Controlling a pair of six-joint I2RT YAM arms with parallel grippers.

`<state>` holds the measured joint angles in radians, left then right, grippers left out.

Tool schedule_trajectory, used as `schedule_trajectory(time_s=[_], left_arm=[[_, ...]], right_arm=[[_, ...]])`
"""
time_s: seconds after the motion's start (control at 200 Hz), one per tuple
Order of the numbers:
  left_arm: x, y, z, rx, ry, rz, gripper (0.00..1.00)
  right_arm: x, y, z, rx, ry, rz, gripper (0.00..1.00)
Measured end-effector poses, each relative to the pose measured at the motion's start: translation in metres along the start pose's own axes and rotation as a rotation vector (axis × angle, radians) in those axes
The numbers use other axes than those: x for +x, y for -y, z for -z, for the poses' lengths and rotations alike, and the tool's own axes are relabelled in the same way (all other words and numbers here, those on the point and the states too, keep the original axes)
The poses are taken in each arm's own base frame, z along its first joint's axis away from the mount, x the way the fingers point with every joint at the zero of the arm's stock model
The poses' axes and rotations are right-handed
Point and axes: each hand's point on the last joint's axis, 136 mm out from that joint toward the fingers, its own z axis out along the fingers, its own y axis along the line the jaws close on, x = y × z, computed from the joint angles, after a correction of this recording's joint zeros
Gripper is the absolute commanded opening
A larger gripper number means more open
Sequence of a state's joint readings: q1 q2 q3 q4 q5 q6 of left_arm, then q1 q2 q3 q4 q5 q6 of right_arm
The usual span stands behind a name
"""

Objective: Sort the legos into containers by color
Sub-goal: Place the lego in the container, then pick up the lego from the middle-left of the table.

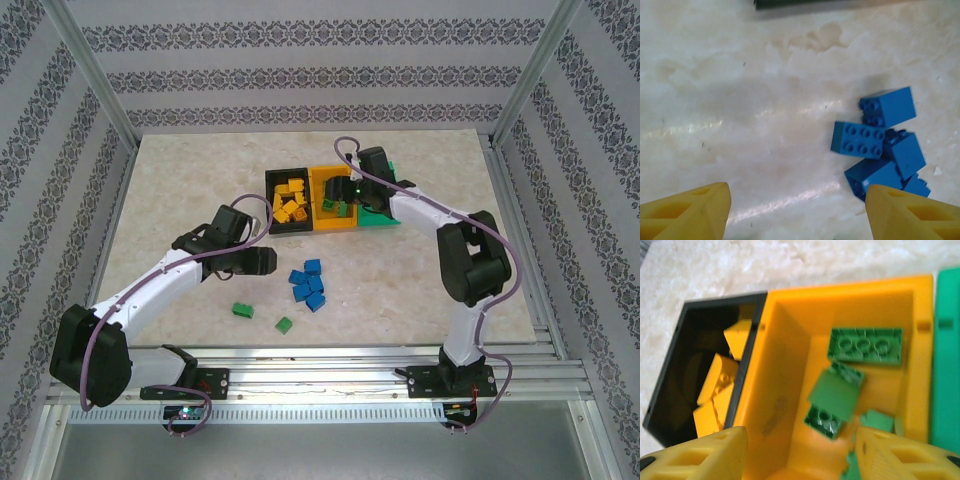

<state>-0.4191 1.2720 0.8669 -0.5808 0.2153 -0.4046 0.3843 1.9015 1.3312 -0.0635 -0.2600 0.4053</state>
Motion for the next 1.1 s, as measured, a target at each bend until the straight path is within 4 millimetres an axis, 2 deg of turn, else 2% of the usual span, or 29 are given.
schedule_trajectory(time_s=[0.29,0.46,0.575,0.719,0.989,1.099], left_arm=[[0.037,-0.016,0.005,-0.072,-0.144,0.046,0.72],[0.051,-0.021,0.017,-0.093,-0.182,0.089,0.72],[0.057,-0.023,0.023,-0.103,-0.187,0.128,0.72],[0.076,-0.030,0.017,-0.122,-0.237,0.185,0.71],[0.090,-0.034,0.012,-0.145,-0.298,0.252,0.72],[0.099,-0.038,0.004,-0.175,-0.359,0.263,0.73]], right_arm=[[0.020,-0.004,0.057,0.014,0.024,0.110,0.60],[0.043,0.010,0.079,0.056,0.024,0.188,0.61],[0.058,0.031,0.083,0.095,0.006,0.193,0.61],[0.069,0.050,0.083,0.134,0.008,0.182,0.61],[0.081,0.060,0.076,0.136,0.059,0.190,0.61],[0.081,0.056,0.072,0.120,0.069,0.192,0.61]])
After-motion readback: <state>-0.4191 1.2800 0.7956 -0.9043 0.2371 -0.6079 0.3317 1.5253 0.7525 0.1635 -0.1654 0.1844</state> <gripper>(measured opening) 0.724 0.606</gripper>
